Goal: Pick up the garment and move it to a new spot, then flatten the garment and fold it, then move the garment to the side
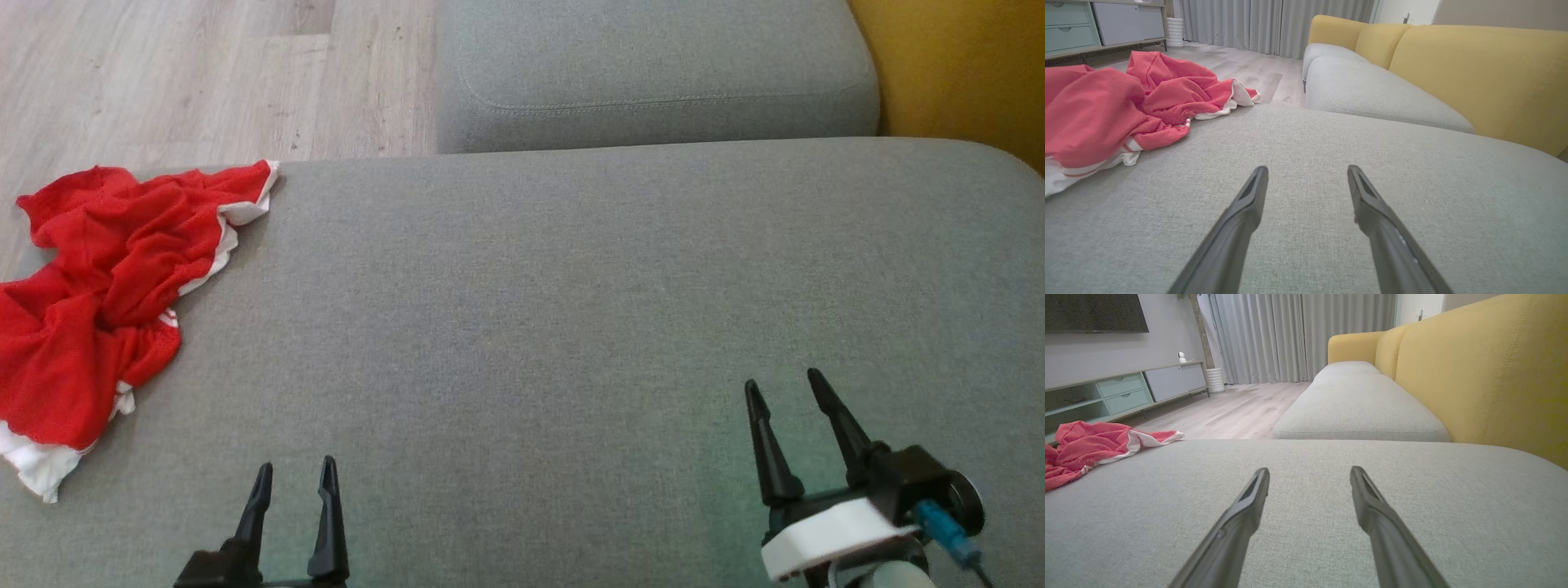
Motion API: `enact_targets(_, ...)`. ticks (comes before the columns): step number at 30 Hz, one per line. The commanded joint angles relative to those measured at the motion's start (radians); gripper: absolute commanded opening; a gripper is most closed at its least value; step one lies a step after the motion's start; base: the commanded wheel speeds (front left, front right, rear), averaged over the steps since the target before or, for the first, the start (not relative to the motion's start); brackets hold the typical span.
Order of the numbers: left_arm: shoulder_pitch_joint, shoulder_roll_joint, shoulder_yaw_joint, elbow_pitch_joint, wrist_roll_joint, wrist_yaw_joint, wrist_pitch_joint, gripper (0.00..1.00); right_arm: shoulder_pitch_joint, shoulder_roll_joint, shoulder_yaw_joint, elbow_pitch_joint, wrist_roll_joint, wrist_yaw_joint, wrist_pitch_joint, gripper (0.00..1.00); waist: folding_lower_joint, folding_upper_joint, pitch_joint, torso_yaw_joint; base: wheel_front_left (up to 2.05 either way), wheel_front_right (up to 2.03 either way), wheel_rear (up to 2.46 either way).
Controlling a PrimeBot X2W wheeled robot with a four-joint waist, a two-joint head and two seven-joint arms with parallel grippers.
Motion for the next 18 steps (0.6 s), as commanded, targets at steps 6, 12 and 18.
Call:
enact_targets(6, -0.021, 0.014, 0.014, -0.037, 0.078, 0.021, -0.028, 1.0, -0.009, -0.009, 0.039, -0.045, -0.1, -0.001, -0.031, 1.0, 0.0, 0.0, 0.0, 0.002, 0.0, 0.0, 0.0)
enact_targets(12, -0.02, 0.018, 0.01, -0.037, 0.087, 0.028, -0.03, 1.0, -0.009, -0.009, 0.041, -0.044, -0.116, -0.001, -0.034, 1.0, 0.0, 0.0, 0.0, 0.002, 0.0, 0.0, 0.0)
enact_targets(18, -0.02, 0.021, 0.007, -0.038, 0.083, 0.034, -0.027, 1.0, -0.01, -0.009, 0.04, -0.041, -0.117, -0.001, -0.034, 1.0, 0.0, 0.0, 0.003, 0.002, 0.0, 0.0, 0.0)
